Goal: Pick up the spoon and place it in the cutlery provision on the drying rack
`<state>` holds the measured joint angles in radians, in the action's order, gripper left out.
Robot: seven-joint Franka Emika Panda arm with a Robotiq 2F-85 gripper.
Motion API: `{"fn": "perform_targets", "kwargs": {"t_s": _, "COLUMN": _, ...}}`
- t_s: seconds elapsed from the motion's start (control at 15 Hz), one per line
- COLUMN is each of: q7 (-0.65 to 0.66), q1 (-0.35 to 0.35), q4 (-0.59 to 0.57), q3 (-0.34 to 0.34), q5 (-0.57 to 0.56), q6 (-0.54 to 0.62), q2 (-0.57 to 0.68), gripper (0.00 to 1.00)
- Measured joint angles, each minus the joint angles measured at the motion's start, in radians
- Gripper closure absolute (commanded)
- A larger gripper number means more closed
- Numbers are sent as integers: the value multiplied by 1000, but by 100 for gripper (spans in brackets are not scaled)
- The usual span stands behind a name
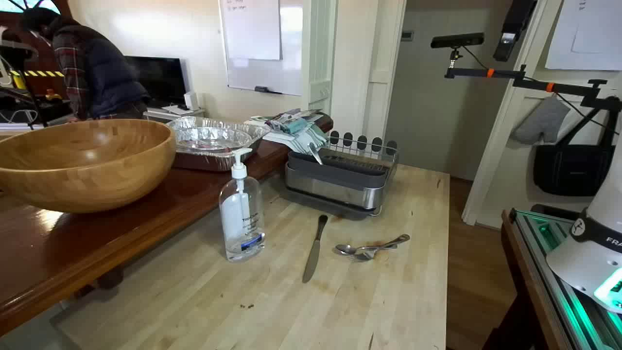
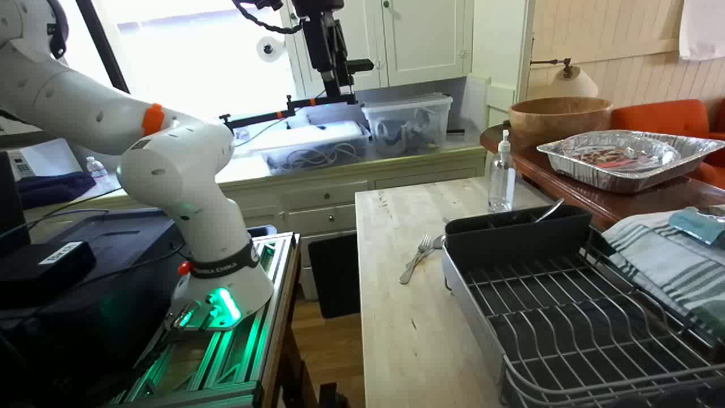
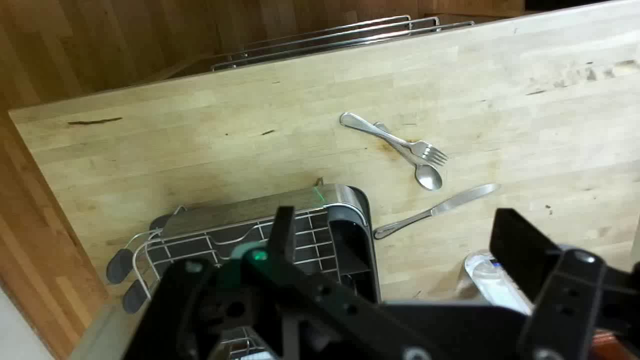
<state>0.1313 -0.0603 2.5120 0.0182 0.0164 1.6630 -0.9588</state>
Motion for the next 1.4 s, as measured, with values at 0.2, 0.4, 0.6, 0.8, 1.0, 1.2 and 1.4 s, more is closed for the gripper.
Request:
{"fn": "perform_targets", "kwargs": {"t_s": 0.2, "q7": 0, "q1": 0, "q4": 0, "q3": 0, "q5": 0, "q6": 0, "q2": 0, "gripper": 0}}
{"fn": "perform_targets", "kwargs": {"t_s": 0.4, "q7": 0, "q1": 0, "q4": 0, "q3": 0, "q5": 0, "q6": 0, "q2": 0, "gripper": 0}}
{"fn": "perform_targets", "kwargs": {"t_s": 0.6, "q7": 0, "q1": 0, "q4": 0, "q3": 0, "q5": 0, "q6": 0, "q2": 0, "gripper": 0}}
{"fn": "perform_targets", "kwargs": {"t_s": 0.8, "q7": -30, "q1": 16, "q4": 2, "q3": -9, "q5": 3, "q6": 5, "q2": 18, "gripper": 0}}
{"fn": "perform_targets", "kwargs": {"t_s": 1.0, "q7": -101, "q1": 68, "q4": 12, "q3": -22, "q5": 6, "q6": 60, "q2": 82, "gripper": 0}}
{"fn": "perform_targets", "kwargs": {"t_s": 1.2, "q7": -186, "q1": 128, "q4": 25, "q3": -28, "q5": 7, "q6": 150, "q2": 176, "gripper": 0}}
{"fn": "perform_targets", "kwargs": {"t_s": 1.4, "q7": -284, "q1": 169, "q4": 43, "q3": -29, "q5": 6, "q6": 245, "q2": 275, "gripper": 0}}
